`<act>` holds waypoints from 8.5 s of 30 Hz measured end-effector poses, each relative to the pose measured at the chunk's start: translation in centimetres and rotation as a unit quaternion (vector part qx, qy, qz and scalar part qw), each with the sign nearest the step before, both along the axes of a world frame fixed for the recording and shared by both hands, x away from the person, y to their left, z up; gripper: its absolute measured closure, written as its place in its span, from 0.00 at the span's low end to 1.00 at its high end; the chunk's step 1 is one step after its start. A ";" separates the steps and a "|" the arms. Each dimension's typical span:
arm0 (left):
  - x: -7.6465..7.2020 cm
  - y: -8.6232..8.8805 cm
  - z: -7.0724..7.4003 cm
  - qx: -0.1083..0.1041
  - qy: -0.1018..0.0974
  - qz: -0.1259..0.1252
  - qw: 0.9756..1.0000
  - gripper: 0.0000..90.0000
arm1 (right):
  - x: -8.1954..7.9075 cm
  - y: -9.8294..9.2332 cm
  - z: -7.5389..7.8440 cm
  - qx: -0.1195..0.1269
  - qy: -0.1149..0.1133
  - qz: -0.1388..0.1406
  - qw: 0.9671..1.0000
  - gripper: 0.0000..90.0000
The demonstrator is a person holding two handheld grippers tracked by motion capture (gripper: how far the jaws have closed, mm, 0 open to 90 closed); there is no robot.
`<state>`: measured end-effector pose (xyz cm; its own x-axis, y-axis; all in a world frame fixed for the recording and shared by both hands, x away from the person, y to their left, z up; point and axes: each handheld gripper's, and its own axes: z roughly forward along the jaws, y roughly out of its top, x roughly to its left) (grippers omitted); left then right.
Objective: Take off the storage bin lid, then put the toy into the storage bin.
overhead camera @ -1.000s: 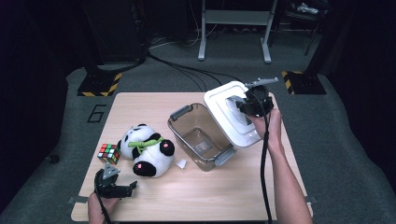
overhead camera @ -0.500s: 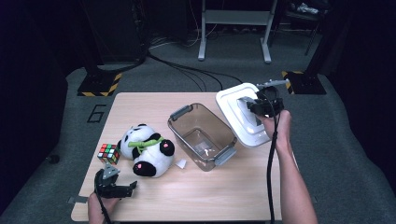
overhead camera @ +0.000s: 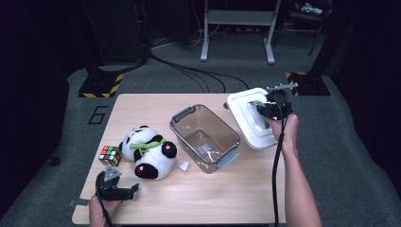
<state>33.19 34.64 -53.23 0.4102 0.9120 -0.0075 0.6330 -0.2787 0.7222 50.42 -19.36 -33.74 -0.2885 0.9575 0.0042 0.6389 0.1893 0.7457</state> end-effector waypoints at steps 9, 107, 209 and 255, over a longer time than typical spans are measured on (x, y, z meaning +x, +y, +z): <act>0.0 0.0 0.0 0.000 0.000 0.000 1.000 0.00 | 1.0 -1.1 -2.0 0.007 0.018 -0.033 0.999 0.74; 0.0 0.0 0.0 0.004 0.000 -0.001 1.000 0.00 | -7.8 -0.1 -14.5 0.021 0.037 -0.012 0.999 0.00; 9.6 -3.5 9.6 -0.067 0.016 -0.187 0.980 0.80 | -13.2 0.6 -19.2 -0.006 0.019 -0.009 1.000 0.00; 8.0 -3.8 22.5 -0.073 -0.099 -0.308 0.944 0.82 | -13.2 0.7 -19.2 -0.006 0.019 -0.009 1.000 0.00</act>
<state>41.23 30.86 -30.77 0.8682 0.4959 0.0169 0.2333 -0.4379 0.8682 37.20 -18.71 -52.94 -0.2704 0.9627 0.0038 0.6697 0.1853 0.7191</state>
